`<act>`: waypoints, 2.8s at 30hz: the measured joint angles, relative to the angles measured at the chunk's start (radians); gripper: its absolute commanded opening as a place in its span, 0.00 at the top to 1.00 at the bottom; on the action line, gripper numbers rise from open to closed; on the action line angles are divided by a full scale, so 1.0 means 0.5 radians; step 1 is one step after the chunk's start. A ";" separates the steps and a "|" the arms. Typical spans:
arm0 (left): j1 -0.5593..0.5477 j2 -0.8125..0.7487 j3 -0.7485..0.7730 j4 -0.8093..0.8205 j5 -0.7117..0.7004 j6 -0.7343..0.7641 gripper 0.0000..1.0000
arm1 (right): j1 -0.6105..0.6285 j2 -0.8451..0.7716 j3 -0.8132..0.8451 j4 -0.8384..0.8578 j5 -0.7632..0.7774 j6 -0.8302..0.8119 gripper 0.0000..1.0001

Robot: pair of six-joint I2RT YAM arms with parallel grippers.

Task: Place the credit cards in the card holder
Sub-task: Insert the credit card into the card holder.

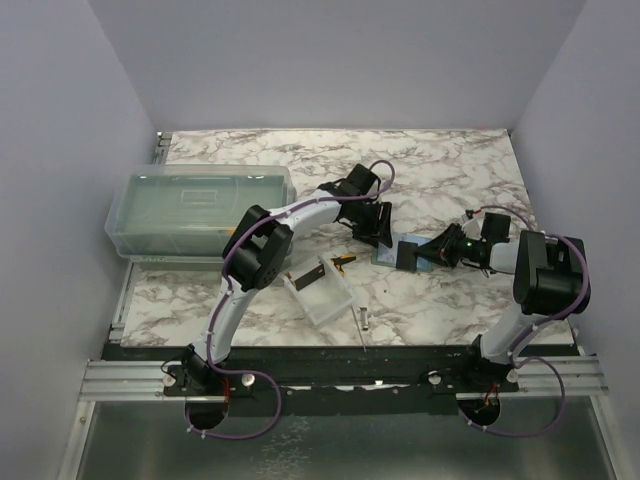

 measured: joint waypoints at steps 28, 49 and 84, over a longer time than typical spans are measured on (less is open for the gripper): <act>-0.268 0.030 0.101 -0.078 -0.132 -0.037 0.79 | 0.000 -0.192 -0.051 -0.244 0.085 -0.169 0.69; -0.227 0.048 0.079 -0.006 -0.097 -0.071 0.60 | 0.027 -0.137 -0.128 0.014 -0.093 -0.007 1.00; 0.019 -0.037 -0.081 0.015 -0.086 -0.082 0.64 | 0.027 0.122 0.210 -0.484 -0.250 -0.426 1.00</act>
